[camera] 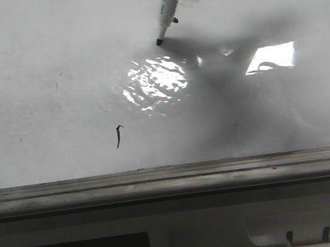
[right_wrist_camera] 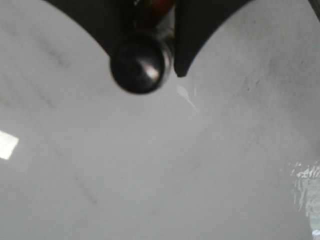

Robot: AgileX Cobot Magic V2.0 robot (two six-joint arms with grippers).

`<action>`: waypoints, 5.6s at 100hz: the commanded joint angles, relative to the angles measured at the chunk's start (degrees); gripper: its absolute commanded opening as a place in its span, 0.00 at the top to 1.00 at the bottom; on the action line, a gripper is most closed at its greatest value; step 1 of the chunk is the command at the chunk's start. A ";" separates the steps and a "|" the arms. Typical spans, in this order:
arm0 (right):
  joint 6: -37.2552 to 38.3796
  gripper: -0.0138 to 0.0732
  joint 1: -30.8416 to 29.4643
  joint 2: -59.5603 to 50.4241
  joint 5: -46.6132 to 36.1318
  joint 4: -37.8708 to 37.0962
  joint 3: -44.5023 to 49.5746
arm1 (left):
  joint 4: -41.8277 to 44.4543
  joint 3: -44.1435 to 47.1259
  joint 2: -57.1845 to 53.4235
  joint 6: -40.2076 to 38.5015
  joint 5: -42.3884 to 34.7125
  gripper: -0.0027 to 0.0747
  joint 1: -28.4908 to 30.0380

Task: Write number 9 on whiteboard

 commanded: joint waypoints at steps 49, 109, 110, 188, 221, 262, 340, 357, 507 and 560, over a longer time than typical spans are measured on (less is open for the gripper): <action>-1.17 0.92 -8.52 -4.09 3.61 0.08 -3.83 | -0.32 -1.64 0.17 -0.50 0.51 0.52 -0.10; -1.21 0.92 -8.52 -3.60 6.00 -2.30 -5.06 | -0.32 -1.64 0.17 -0.50 1.01 0.52 -0.10; -1.21 0.92 -8.52 -3.60 6.40 -2.30 -5.06 | -0.32 -1.64 0.17 -0.50 1.14 0.52 -0.10; -1.21 0.92 -4.46 -1.35 19.35 3.69 0.90 | -0.32 -1.64 0.17 -0.50 2.12 0.52 -0.10; -1.21 0.92 -2.52 -3.96 27.53 3.30 -2.66 | -0.45 -1.64 0.17 -0.50 1.02 0.52 -0.10; -1.21 0.92 1.36 -11.81 37.34 2.77 -8.95 | -1.77 -1.82 3.58 -0.50 2.60 0.52 -0.10; -2.62 0.92 1.97 -11.70 39.96 3.79 -8.95 | 5.33 -14.17 28.13 8.44 17.19 0.52 -0.10; -7.35 0.92 6.13 -11.70 39.70 5.64 -8.95 | 5.33 -15.20 29.87 8.84 18.14 0.52 -0.10; -7.48 0.92 4.94 -14.01 36.54 0.41 -8.95 | 0.61 -15.33 31.87 22.70 34.05 0.52 -0.10; -7.48 0.92 3.76 -13.76 37.08 5.20 -8.95 | 2.76 -15.33 31.87 29.51 30.81 0.51 -0.10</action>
